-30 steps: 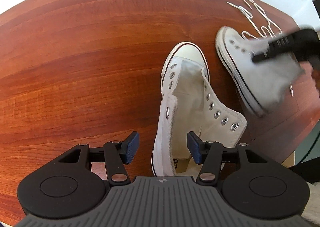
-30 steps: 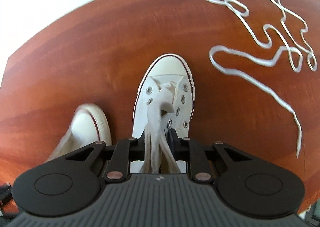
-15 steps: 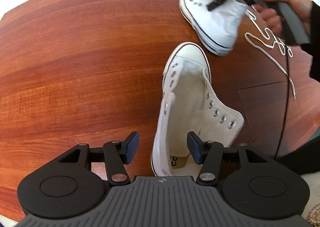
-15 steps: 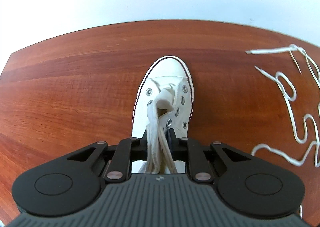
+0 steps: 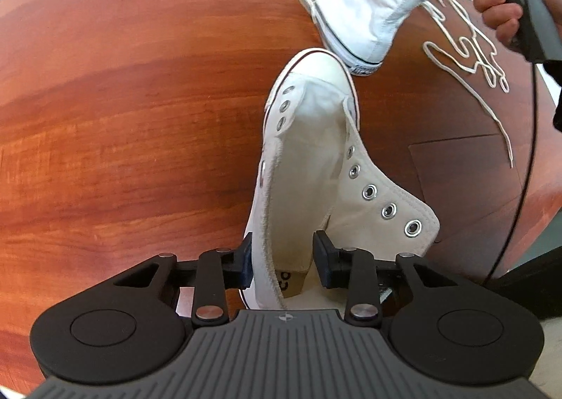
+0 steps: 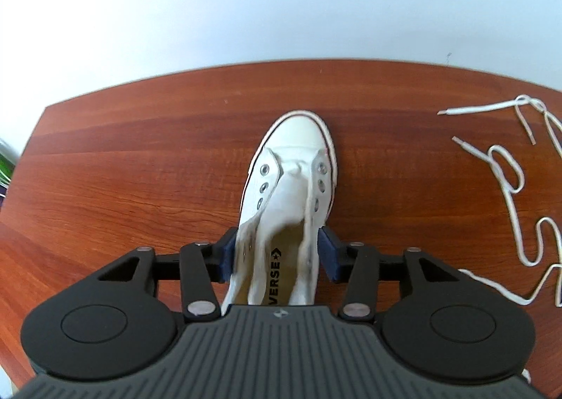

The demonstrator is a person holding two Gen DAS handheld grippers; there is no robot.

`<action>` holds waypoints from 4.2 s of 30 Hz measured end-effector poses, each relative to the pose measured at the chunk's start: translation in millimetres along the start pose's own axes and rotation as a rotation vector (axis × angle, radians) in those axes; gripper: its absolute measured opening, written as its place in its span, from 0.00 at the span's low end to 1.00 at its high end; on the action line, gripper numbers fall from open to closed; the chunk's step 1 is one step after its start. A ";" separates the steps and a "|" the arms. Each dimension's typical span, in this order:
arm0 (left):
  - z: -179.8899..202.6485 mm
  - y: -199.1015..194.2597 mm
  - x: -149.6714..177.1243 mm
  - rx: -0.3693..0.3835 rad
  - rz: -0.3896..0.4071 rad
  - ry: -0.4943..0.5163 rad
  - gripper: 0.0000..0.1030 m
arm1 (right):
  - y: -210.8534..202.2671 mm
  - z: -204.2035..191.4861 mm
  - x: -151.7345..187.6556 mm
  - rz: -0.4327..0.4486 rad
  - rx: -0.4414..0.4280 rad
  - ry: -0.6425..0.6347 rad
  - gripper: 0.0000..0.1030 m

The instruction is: Lace up shoes with both hands

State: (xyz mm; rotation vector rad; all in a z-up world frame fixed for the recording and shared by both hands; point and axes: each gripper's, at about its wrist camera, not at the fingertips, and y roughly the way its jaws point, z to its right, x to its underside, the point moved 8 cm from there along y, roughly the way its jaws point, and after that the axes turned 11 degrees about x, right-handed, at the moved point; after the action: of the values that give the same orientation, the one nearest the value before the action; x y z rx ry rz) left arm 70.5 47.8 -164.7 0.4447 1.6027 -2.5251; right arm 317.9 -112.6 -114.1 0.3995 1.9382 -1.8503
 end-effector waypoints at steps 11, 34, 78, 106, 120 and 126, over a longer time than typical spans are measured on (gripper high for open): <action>69.2 22.8 11.8 0.127 -0.064 0.209 0.14 | -72.6 35.4 53.8 0.012 -0.026 0.006 0.50; 73.0 -45.0 11.0 0.056 0.118 0.092 0.34 | -57.7 -60.2 173.9 -0.204 -0.178 -0.234 0.45; 88.6 -11.2 -33.1 0.062 0.123 0.124 0.38 | -91.5 1.3 205.2 -0.173 -0.099 -0.166 0.07; 135.1 11.4 -38.6 -0.017 0.118 0.129 0.59 | -76.3 205.6 202.3 -0.146 0.153 0.024 0.15; 147.0 5.3 -32.2 -0.046 0.152 0.116 0.73 | -39.3 278.9 210.0 -0.230 0.229 0.118 0.15; 139.6 1.6 -28.8 -0.057 0.158 0.079 0.73 | -27.8 286.4 206.7 -0.255 0.218 0.147 0.15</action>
State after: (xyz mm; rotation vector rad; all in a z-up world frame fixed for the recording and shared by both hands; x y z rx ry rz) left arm 72.8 -80.1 -101.9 0.6442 1.5937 -2.3675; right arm 156.1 -416.7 -196.8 0.3784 1.9643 -2.2656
